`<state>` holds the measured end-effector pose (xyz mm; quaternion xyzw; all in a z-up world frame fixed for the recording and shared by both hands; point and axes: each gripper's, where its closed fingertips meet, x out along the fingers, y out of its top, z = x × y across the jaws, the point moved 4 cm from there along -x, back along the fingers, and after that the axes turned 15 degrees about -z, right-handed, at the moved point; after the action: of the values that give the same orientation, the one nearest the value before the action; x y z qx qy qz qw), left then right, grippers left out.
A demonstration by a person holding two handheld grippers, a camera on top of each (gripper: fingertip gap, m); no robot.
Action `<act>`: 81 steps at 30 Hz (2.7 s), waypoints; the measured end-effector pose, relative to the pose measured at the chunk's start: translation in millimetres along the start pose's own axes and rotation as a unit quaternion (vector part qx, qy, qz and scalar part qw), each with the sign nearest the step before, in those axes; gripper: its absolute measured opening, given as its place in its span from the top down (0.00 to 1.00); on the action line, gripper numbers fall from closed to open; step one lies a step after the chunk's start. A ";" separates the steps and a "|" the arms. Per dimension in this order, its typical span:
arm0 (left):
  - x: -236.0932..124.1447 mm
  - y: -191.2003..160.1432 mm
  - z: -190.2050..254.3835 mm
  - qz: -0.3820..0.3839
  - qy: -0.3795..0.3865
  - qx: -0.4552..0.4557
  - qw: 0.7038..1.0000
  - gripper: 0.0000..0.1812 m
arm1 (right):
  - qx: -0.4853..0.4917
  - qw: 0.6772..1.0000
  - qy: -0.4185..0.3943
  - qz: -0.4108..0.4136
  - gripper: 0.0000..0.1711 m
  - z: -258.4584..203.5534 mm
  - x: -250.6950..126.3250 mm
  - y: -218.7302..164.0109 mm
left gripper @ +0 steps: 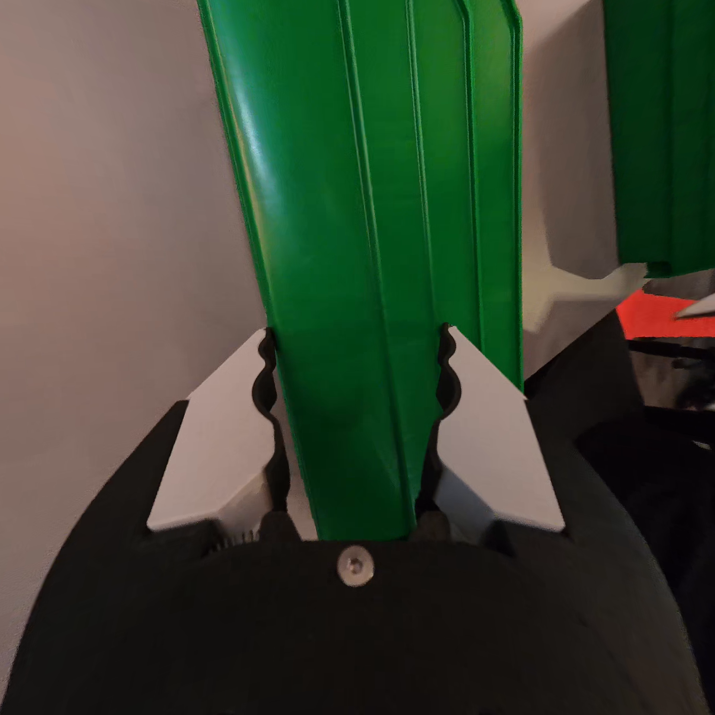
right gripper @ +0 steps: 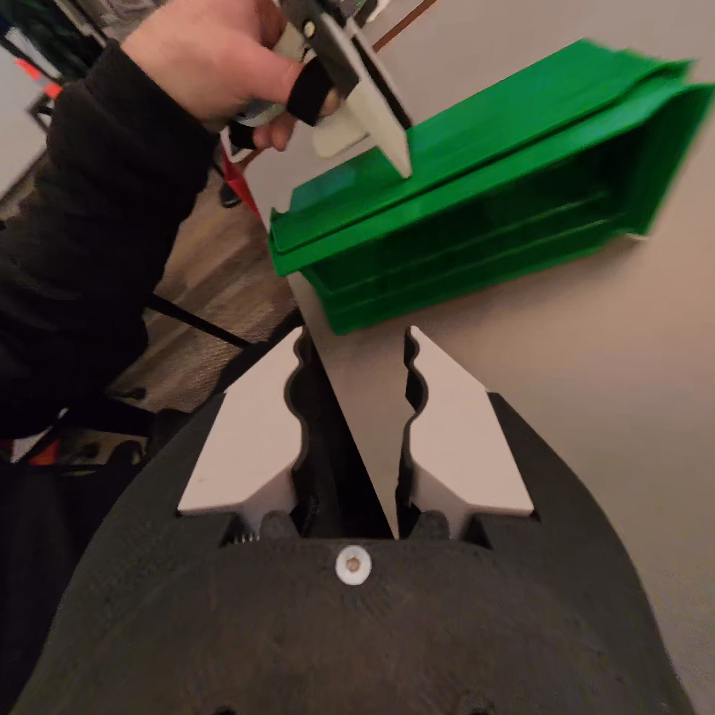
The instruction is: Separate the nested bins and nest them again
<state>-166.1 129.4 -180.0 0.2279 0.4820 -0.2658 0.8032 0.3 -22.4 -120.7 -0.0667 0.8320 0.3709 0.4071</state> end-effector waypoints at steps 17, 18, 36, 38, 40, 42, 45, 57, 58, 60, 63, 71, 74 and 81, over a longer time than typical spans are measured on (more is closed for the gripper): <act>-11.8 -8.2 -38.8 0.101 -0.158 -0.040 0.981 0.63 | 0.060 0.983 0.166 0.042 0.70 -8.5 118.9 100.9; -16.1 -8.4 -41.9 0.110 -0.148 -0.040 0.982 0.64 | 0.052 0.986 0.156 0.034 0.70 -10.2 120.4 107.7; -90.2 -47.5 -95.9 0.208 -0.089 -0.085 0.970 0.55 | -0.060 0.993 0.105 -0.012 0.72 -47.3 124.8 157.7; -95.6 -43.6 -86.7 0.204 -0.067 -0.079 0.973 0.45 | -0.061 0.993 0.099 -0.001 0.73 -45.8 111.2 143.8; -100.7 -36.7 -70.4 0.196 -0.045 -0.063 0.977 0.39 | -0.059 0.994 0.095 0.001 0.73 -43.2 98.9 126.8; -102.3 -25.3 -48.2 0.190 -0.031 -0.042 0.980 0.33 | -0.057 0.994 0.088 0.001 0.73 -39.1 87.4 109.3; -78.5 -9.7 -22.4 0.131 0.036 -0.018 0.991 0.13 | -0.054 0.995 0.077 0.012 0.75 -32.0 72.1 86.5; -28.5 4.8 -26.7 0.023 0.203 -0.056 0.977 0.35 | -0.038 0.998 0.051 0.004 0.76 -11.0 67.5 36.2; -28.9 4.7 -26.9 0.023 0.203 -0.056 0.977 0.36 | -0.041 0.998 0.049 0.000 0.76 -10.8 69.5 35.0; -30.0 5.0 -27.4 0.025 0.203 -0.055 0.977 0.38 | -0.044 0.998 0.044 -0.004 0.76 -9.2 71.6 33.9; -33.8 5.6 -29.7 0.033 0.209 -0.052 0.976 0.39 | -0.039 0.998 0.045 -0.010 0.76 -5.6 75.4 31.6; -53.9 5.7 -30.5 0.079 0.174 -0.046 0.981 0.40 | -0.034 0.998 0.050 -0.027 0.77 -3.2 90.5 27.1; -57.3 5.1 -32.9 0.081 0.188 -0.039 0.978 0.40 | -0.035 0.997 0.053 -0.034 0.77 -4.5 95.2 26.0; -39.4 -1.7 -40.3 0.028 0.197 -0.027 0.980 0.35 | -0.034 0.997 0.053 -0.042 0.77 -2.4 100.0 22.1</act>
<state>-209.0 161.3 -162.3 0.2675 0.6312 -0.1798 0.7055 -76.2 10.9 -180.0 -0.1350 0.8358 0.3770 0.3756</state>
